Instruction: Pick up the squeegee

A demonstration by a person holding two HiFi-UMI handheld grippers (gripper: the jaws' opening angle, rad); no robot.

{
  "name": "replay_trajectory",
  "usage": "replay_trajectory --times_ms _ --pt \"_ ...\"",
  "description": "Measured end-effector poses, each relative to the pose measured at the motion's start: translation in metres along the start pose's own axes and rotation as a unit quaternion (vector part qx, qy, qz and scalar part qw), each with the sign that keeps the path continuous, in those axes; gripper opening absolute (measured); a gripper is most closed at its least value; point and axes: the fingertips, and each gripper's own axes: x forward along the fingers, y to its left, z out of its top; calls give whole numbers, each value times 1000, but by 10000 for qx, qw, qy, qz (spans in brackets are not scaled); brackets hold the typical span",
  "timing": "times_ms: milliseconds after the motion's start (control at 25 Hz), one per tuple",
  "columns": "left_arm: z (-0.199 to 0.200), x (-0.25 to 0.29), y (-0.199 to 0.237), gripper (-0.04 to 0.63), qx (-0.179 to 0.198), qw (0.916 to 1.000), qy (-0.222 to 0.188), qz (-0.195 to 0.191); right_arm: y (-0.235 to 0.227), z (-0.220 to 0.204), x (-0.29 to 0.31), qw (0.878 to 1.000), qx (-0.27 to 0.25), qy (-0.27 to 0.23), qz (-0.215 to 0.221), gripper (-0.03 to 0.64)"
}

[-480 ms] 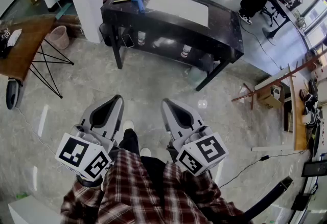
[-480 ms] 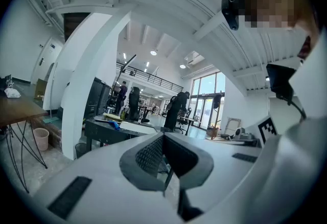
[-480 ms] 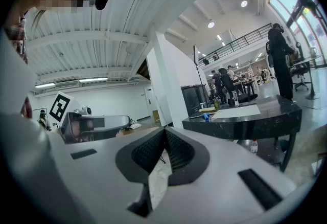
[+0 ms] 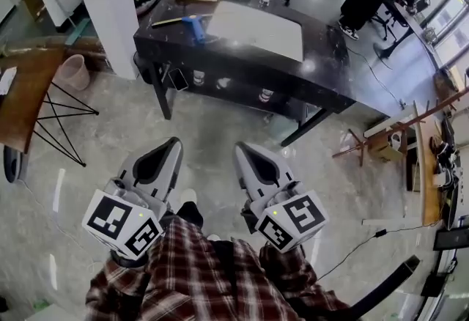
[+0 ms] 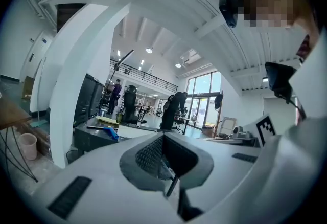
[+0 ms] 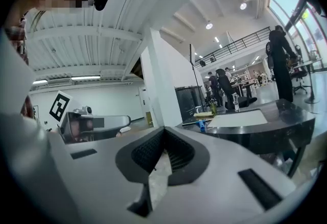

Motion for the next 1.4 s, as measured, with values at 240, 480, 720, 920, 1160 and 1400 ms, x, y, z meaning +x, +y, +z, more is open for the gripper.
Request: replay_trajectory --times_ms 240,480,720,920,1160,1400 --pt "19 50 57 11 -1 9996 11 -276 -37 15 67 9995 -21 -40 -316 12" --pt "21 84 97 11 -149 9991 101 -384 -69 15 101 9981 56 45 -607 12" --pt "22 134 130 11 -304 9985 248 -384 -113 17 140 9971 259 182 -699 12" --pt "29 194 164 11 -292 9990 282 -193 -167 32 184 9978 288 141 -588 12" --pt "55 288 192 11 -166 9996 243 -25 -259 68 226 9976 257 77 -636 12" --pt "77 351 219 11 -246 9992 152 283 -321 99 268 9988 222 167 -394 12"
